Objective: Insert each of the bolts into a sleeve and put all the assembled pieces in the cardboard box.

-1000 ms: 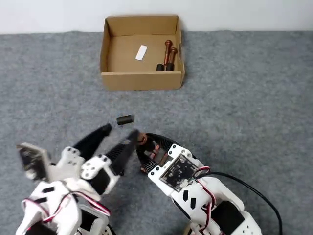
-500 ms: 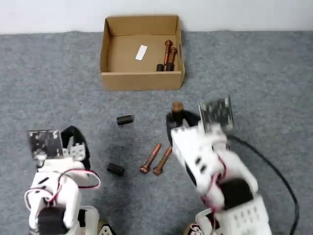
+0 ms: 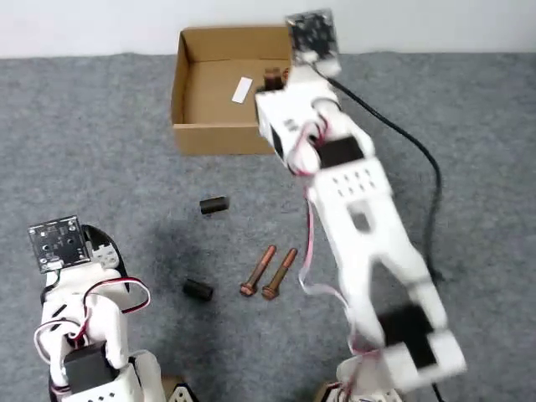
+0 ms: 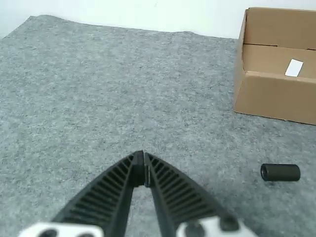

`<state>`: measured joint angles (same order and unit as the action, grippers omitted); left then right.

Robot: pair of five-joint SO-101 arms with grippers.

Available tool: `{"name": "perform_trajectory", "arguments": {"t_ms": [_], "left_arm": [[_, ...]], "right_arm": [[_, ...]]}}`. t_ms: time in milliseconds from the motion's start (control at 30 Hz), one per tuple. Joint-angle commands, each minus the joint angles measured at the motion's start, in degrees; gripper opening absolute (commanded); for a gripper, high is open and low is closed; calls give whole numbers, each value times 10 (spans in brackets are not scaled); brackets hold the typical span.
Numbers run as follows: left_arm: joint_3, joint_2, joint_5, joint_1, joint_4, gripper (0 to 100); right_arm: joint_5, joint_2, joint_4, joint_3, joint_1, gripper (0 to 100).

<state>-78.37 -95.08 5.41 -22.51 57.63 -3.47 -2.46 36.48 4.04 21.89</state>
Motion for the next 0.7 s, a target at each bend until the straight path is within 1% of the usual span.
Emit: {"name": "perform_trajectory", "arguments": {"t_ms": [0,167,333,400,467,567,667], "left_arm": [[4,-4,-7,-4,-16,5],[4,-4,-7,-4,-16,5],[2,-4,-7,-4,-16,5],[2,-4,-7,-4,-16,5],[2,-4,-7,-4,-16,5],[2,-4,-7,-4,-16,5],[1,-4,-6,-4,-16,5]], "right_arm": [[35,-95,-58,135,-7,9],[119,-215,-94,236,-3,12],[207,-299,-118,295,-2,13],[237,-321,-118,309,-2,35],[252,-335,-116,317,-2,88],[254,-341,-112,318,-2,167],[254,-341,-112,318,-2,163]]}}
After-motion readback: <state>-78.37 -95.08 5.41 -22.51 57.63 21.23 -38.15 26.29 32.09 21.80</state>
